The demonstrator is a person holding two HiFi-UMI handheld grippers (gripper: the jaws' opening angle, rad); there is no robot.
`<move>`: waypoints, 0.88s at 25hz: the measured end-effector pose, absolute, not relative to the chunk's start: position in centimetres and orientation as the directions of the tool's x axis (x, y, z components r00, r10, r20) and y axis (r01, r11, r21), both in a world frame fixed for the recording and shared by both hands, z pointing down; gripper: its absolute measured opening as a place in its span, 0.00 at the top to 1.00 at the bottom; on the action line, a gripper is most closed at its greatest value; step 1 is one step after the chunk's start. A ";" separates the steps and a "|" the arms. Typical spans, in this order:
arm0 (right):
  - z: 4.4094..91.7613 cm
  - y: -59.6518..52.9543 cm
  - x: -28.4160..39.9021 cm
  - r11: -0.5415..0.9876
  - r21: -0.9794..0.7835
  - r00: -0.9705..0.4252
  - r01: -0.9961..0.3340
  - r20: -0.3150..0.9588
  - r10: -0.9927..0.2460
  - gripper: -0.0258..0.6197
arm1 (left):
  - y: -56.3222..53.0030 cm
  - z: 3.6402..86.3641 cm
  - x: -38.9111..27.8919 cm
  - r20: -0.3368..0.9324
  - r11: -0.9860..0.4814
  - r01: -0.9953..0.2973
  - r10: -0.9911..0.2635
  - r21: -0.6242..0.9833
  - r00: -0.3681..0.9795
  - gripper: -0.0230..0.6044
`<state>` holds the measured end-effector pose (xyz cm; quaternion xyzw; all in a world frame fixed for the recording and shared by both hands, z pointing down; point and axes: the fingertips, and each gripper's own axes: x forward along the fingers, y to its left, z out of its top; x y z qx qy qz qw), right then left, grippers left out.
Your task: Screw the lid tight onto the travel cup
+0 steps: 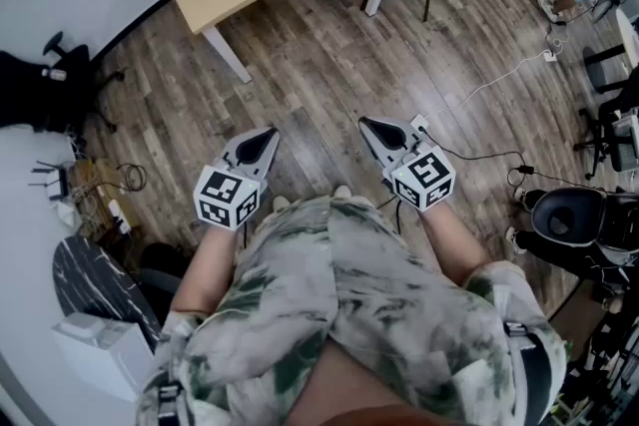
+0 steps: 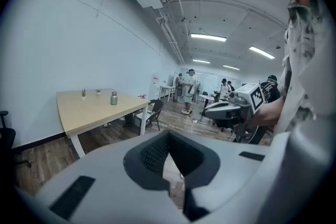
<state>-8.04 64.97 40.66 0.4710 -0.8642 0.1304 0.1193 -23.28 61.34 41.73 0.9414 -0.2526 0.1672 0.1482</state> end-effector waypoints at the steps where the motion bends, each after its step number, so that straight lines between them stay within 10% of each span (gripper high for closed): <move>1: 40.7 64.8 -7.6 0.523 -0.111 -0.528 -0.845 0.328 -0.783 0.93 | 61.2 41.9 -22.8 0.393 -0.831 -0.523 -0.423 0.191 0.816 0.93; 17: 41.1 63.3 0.2 0.576 -0.094 -0.576 -0.812 0.288 -0.765 0.92 | 59.9 42.4 -14.6 0.416 -0.827 -0.546 -0.453 0.136 0.789 0.92; 22: 41.2 62.3 3.4 0.547 -0.095 -0.551 -0.832 0.263 -0.792 0.79 | 59.2 42.4 -12.4 0.422 -0.817 -0.565 -0.474 0.116 0.773 0.92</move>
